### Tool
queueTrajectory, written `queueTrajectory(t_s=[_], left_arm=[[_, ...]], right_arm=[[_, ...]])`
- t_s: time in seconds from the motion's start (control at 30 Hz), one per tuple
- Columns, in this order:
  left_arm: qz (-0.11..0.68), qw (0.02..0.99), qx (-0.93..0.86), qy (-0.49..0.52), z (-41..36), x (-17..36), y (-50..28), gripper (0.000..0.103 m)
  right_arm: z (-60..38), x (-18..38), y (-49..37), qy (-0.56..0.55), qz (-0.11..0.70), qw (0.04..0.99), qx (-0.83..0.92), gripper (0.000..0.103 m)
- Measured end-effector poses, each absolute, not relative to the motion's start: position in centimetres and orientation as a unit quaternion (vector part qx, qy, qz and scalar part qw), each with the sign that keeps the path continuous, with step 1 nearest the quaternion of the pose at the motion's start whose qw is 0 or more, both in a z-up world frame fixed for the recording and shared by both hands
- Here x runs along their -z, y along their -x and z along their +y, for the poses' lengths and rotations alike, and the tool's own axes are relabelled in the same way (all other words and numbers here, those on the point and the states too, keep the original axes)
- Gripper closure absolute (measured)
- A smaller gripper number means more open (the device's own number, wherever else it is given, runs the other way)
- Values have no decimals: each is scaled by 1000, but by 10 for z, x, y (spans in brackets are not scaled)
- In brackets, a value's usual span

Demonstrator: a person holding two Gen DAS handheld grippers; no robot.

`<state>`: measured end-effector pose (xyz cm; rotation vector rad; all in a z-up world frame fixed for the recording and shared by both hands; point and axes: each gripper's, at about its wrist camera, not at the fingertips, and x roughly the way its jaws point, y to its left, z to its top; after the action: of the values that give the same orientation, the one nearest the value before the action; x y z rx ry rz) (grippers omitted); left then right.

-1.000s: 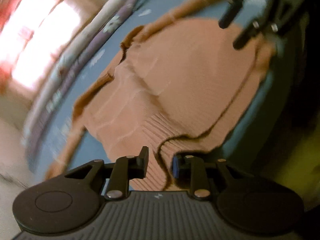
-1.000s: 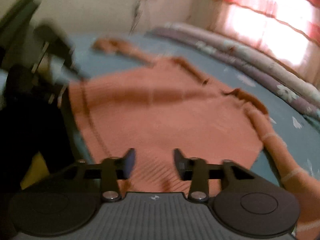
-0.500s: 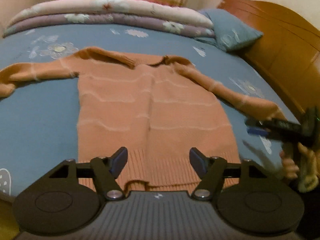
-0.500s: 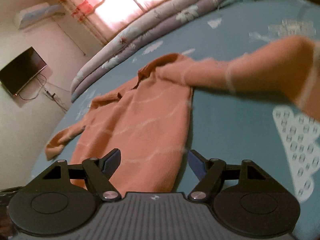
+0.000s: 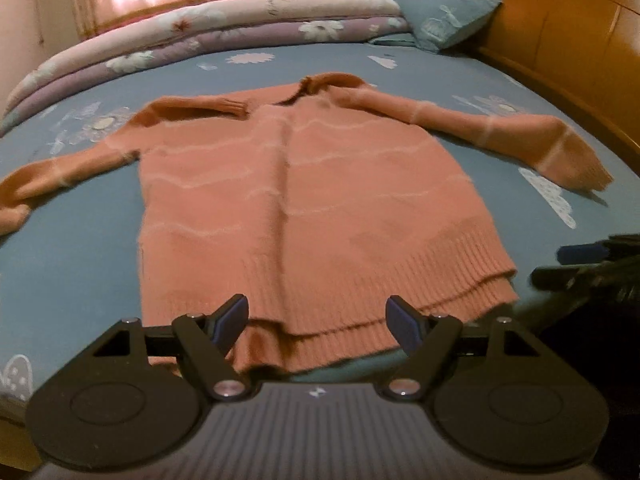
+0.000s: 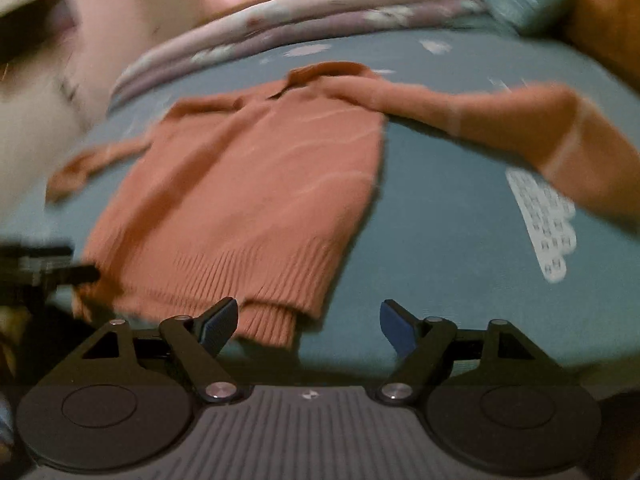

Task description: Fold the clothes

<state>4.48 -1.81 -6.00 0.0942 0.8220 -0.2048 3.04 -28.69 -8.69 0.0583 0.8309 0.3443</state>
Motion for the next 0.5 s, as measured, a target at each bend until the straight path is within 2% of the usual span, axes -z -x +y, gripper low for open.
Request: queueTrajectory(t_s=[0.27, 0.4, 0.5], left_arm=[[393, 909, 113, -77, -30, 63, -33, 25], [397, 907, 111, -82, -33, 68, -34, 24], [402, 904, 120, -84, -35, 73, -34, 24]], right_arm=[[-222, 113, -14, 246, 354, 893, -127, 21], [-212, 121, -12, 308, 307, 897, -83, 21], [-213, 116, -5, 303, 267, 913, -55, 21]])
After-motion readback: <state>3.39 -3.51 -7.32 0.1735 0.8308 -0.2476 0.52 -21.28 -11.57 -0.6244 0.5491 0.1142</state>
